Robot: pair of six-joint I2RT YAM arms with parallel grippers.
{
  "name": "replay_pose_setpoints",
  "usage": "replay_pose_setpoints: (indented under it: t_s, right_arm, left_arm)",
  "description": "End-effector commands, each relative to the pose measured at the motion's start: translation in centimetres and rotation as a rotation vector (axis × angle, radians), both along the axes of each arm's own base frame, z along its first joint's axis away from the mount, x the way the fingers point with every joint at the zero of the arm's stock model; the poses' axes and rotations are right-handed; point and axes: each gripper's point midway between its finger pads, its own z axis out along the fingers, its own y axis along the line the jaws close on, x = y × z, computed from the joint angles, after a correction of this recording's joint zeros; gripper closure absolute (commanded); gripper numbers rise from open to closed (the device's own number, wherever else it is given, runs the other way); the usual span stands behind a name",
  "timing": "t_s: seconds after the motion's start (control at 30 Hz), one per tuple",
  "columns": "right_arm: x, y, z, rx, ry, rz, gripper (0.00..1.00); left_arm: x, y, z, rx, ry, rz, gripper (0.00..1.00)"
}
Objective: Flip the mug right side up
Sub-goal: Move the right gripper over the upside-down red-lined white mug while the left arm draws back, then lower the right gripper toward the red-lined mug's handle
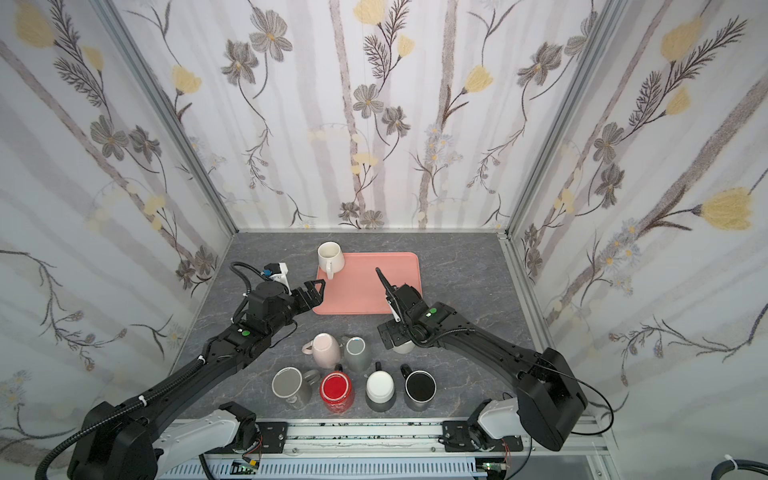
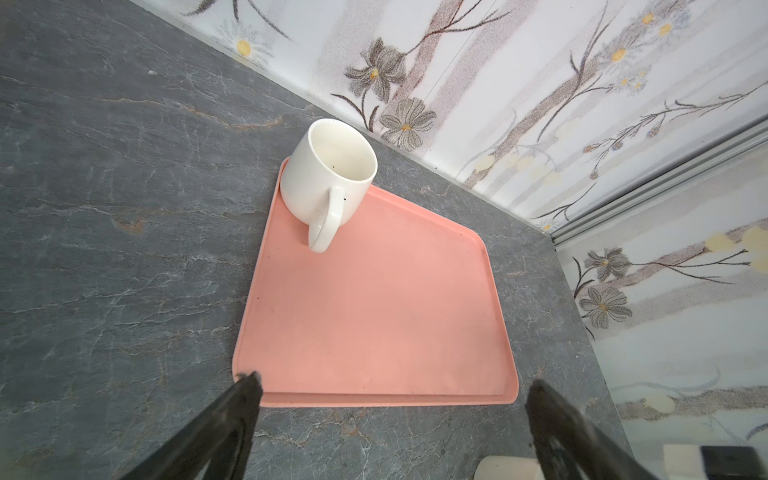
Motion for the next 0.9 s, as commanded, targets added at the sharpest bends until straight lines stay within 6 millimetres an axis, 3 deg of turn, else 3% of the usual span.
replay_pose_setpoints:
  t_s: [0.0, 0.1, 0.23, 0.33, 0.6, 0.83, 0.87]
  right_arm:
    - [1.4, 0.3, 2.0, 0.148, -0.028, -0.029, 0.0]
    - [3.4, -2.2, 2.2, 0.233, -0.021, -0.143, 0.04]
    - [5.6, -6.7, 0.7, 0.248, -0.015, -0.316, 0.26]
    - [6.3, -8.5, -1.0, 0.167, -0.015, -0.366, 0.37]
    - [5.8, -10.0, -4.7, 0.047, 0.044, -0.397, 0.4]
    - [3.4, -9.8, -5.7, 0.008, 0.077, -0.378, 0.43]
    - [2.3, -9.9, -6.6, -0.009, 0.101, -0.371, 0.44]
  left_arm:
    - [-0.1, 0.1, 0.3, -0.021, -0.006, 0.007, 0.0]
    - [-0.1, 0.1, 0.4, -0.024, -0.007, 0.005, 0.0]
    - [-0.2, 0.2, 0.6, -0.026, -0.012, 0.006, 0.0]
    - [-0.3, 0.1, 0.7, -0.027, -0.014, 0.003, 0.0]
    - [-0.3, 0.0, 0.9, -0.029, -0.02, -0.006, 0.0]
    - [-0.3, 0.2, 0.8, -0.027, -0.023, -0.004, 0.0]
    - [-0.3, 0.2, 0.8, -0.027, -0.023, -0.004, 0.0]
